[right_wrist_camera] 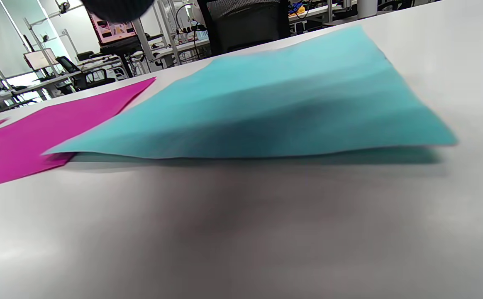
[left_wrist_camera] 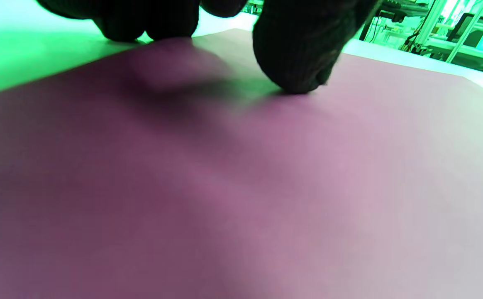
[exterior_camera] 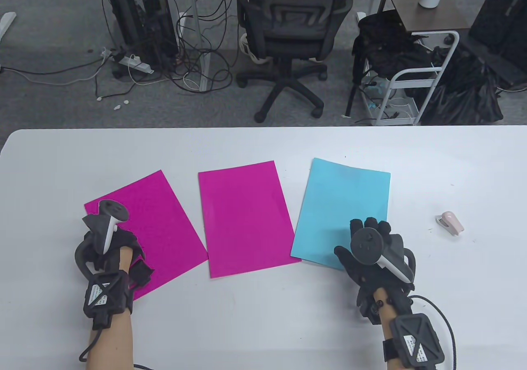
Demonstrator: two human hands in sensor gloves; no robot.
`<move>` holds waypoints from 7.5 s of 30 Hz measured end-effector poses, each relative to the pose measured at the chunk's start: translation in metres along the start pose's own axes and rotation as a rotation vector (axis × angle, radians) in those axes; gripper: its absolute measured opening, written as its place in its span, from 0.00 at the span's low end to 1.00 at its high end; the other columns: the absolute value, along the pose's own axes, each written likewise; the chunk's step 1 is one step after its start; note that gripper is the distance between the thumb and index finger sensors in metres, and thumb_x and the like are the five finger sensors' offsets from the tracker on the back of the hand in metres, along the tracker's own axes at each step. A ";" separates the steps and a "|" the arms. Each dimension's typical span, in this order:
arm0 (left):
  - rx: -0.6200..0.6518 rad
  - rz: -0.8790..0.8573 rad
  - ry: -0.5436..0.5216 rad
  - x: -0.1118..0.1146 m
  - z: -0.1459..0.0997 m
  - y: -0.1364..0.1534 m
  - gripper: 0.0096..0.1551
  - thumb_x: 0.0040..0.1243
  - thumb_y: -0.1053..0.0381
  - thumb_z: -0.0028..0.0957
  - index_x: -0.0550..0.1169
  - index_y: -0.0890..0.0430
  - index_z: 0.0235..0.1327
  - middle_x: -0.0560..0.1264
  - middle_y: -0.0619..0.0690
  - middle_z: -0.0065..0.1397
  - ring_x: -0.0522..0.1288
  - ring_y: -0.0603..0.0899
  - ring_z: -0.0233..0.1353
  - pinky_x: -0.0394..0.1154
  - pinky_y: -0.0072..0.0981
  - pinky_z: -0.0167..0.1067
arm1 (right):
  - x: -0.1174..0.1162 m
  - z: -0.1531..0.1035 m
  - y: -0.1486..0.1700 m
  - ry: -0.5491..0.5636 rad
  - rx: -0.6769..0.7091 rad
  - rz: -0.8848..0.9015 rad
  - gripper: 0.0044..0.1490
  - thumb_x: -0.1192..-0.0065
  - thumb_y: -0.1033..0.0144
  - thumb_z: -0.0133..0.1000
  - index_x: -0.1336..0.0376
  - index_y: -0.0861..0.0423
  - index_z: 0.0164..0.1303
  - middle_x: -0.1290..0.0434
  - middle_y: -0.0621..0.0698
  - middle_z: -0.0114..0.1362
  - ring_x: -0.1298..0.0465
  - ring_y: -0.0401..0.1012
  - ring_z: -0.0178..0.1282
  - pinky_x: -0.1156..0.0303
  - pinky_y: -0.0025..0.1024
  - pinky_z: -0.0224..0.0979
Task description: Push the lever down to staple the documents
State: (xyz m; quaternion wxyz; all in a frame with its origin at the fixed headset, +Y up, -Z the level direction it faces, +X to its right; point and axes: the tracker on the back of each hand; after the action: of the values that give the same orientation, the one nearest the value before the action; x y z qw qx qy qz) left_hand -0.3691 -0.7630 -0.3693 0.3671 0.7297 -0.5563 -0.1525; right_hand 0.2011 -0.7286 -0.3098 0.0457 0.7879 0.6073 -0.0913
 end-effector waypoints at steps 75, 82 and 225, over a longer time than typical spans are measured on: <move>0.504 -0.343 0.201 0.028 -0.102 -0.097 0.30 0.69 0.52 0.57 0.77 0.61 0.70 0.86 0.52 0.60 0.88 0.57 0.50 0.83 0.59 0.52 | -0.059 0.039 -0.090 -0.284 -0.042 -0.337 0.49 0.62 0.52 0.62 0.66 0.69 0.82 0.65 0.73 0.83 0.66 0.72 0.79 0.62 0.75 0.73; 0.534 -0.392 0.273 0.028 -0.110 -0.096 0.31 0.69 0.51 0.57 0.76 0.63 0.69 0.86 0.54 0.59 0.88 0.57 0.51 0.83 0.59 0.52 | -0.066 0.034 -0.106 -0.274 0.018 -0.325 0.49 0.62 0.52 0.62 0.66 0.69 0.82 0.65 0.72 0.83 0.66 0.72 0.80 0.63 0.75 0.73; 1.252 -0.823 0.287 0.024 -0.159 -0.043 0.24 0.59 0.55 0.60 0.75 0.51 0.70 0.79 0.54 0.74 0.77 0.67 0.76 0.67 0.75 0.69 | -0.015 -0.008 -0.093 0.313 0.365 0.737 0.29 0.40 0.61 0.60 0.38 0.60 0.69 0.27 0.62 0.70 0.23 0.62 0.68 0.29 0.63 0.70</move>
State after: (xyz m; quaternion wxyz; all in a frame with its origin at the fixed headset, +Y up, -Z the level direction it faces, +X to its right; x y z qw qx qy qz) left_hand -0.2313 -0.7221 -0.2865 -0.1327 0.9629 -0.1691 0.1632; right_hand 0.1083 -0.7177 -0.2958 -0.1573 0.9513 0.2593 -0.0544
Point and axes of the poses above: the tracker on the back of each hand, its own y axis roughly to the little-finger side, its own z axis roughly from the wrist to the fingertips, x = y × z
